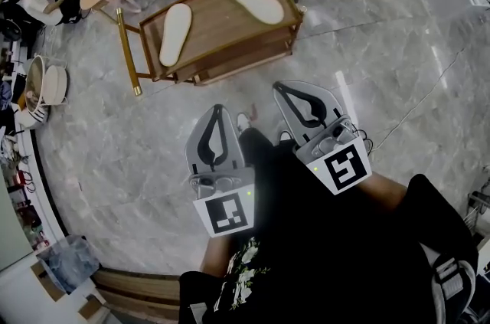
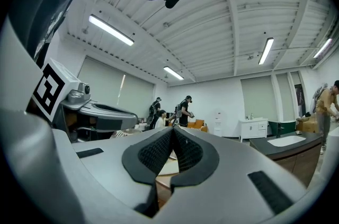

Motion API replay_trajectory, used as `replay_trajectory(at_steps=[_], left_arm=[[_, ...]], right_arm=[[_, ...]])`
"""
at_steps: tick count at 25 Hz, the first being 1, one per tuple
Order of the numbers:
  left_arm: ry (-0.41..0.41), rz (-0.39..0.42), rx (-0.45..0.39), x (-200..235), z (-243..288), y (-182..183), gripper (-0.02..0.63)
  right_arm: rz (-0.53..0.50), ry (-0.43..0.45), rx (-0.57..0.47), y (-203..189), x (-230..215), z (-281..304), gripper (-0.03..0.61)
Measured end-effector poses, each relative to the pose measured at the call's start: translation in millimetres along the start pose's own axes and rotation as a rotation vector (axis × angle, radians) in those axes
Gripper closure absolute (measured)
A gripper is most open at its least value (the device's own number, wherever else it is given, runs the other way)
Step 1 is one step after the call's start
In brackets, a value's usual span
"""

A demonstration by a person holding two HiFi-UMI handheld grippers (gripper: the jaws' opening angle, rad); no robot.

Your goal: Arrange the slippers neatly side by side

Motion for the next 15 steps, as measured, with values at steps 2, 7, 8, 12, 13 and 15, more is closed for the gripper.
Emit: replay_trajectory(at_steps=[2,7,8,12,13,15], left_arm=[[0.009,-0.014,-0.002,1.9,4.9,-1.4,0.612],[0.036,-0.035,0.009,10.6,11.7,-6.5,0.612],[0.042,-0.039,0.008,13.3,13.6,-7.1,0.612],[0.064,-0.078,0.018,24.2,16.8,-11.8,0.612],[0.073,-0.079,0.017,28.1,17.9,-11.5,0.612],[0.090,-0.080,0.008,37.4,22.2,-8.8,0.612]], right_arm=[[0.000,0.010,0.012,-1.9,-2.2,4.8,0.580],[-0.022,0.053,0.027,-2.7,-0.8,18.0,0.580],[-0.024,0.064,0.034,-4.1,-0.1,21.5,0.580],[-0.007,0.087,0.046,-7.4,1.7,36.7,0.580],[-0.011,0.094,0.044,-5.7,1.6,40.9,0.580],[-0.017,0.107,0.040,-1.7,0.6,50.3,0.580]])
Point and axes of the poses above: the fingertips, and each gripper's own axes: z forward along the fingers, x to its left, y out of its top, the point moved 1 cm from there along -z, backward along the fingers, and after that the axes turned 7 degrees about y, right-handed, at the moved point
